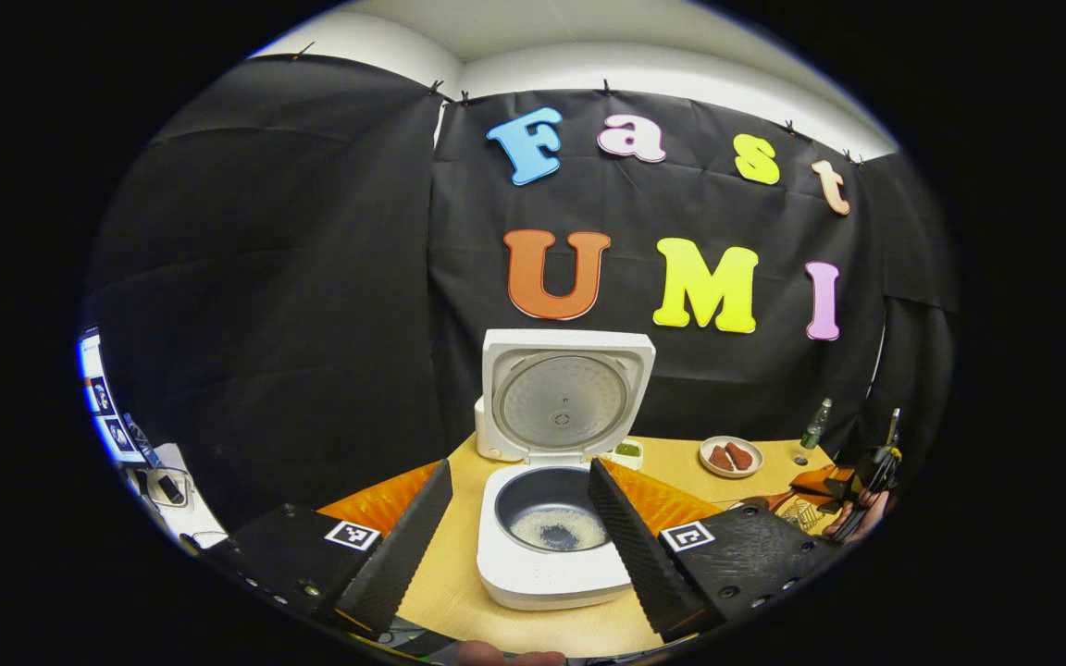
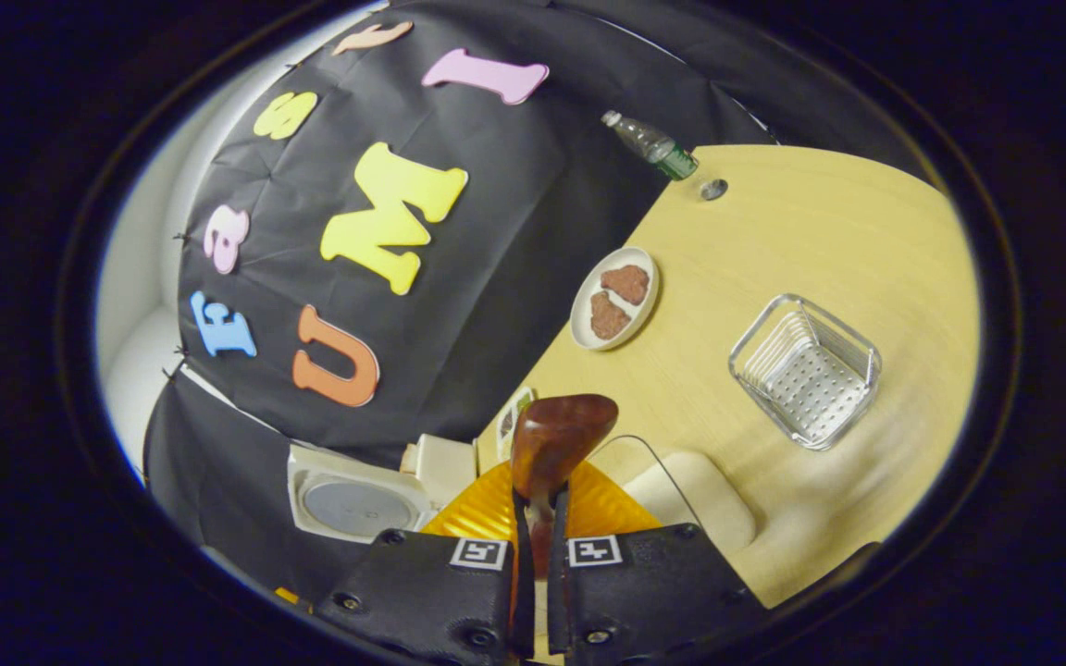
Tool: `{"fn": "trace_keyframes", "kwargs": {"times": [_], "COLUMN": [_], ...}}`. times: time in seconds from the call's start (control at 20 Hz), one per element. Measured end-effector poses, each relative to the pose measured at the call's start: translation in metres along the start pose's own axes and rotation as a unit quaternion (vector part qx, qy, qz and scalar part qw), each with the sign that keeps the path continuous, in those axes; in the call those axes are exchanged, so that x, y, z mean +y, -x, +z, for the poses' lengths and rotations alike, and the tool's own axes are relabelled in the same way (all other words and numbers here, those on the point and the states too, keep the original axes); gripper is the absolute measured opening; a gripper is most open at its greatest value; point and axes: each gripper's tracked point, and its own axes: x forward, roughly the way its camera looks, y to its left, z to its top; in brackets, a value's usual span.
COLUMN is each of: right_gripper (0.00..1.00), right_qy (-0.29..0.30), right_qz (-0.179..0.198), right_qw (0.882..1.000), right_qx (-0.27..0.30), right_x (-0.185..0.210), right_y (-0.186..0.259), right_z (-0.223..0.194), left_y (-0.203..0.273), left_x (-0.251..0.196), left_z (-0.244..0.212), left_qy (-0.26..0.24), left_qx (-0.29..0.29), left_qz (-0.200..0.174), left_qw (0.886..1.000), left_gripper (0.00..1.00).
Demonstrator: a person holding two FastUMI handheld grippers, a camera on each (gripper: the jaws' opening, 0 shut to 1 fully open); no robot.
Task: Close the left gripper, press the button to open the rice cooker; take a wooden spoon from the chopstick holder with the right hand, scoop a spoonful of rice and pour it into the rice cooker, then put the wooden spoon back into the chopstick holder.
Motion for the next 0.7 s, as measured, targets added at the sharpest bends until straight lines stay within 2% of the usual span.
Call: {"fn": "trace_keyframes", "kwargs": {"times": [0.2,0.45,0.7], "right_gripper": [0.10,0.11,0.10], "right_qy": [0.001,0.027,0.106], "right_qz": [0.046,0.107,0.115], "right_qw": [0.999,0.993,0.985], "right_qx": [-0.006,0.031,0.073], "right_x": [0.064,0.153,0.195], "right_y": [0.003,-0.020,-0.071], "right_z": [0.001,-0.042,-0.108], "left_y": [0.001,0.008,0.017], "left_x": [0.002,0.018,0.043], "left_z": [-0.002,0.000,-0.002], "left_qy": [-0.004,-0.005,0.010], "left_qx": [-0.003,-0.014,-0.022], "left_qz": [-0.008,-0.009,0.002], "left_qw": [1.000,1.000,1.000], "left_gripper": [0.95,0.95,0.95]}}
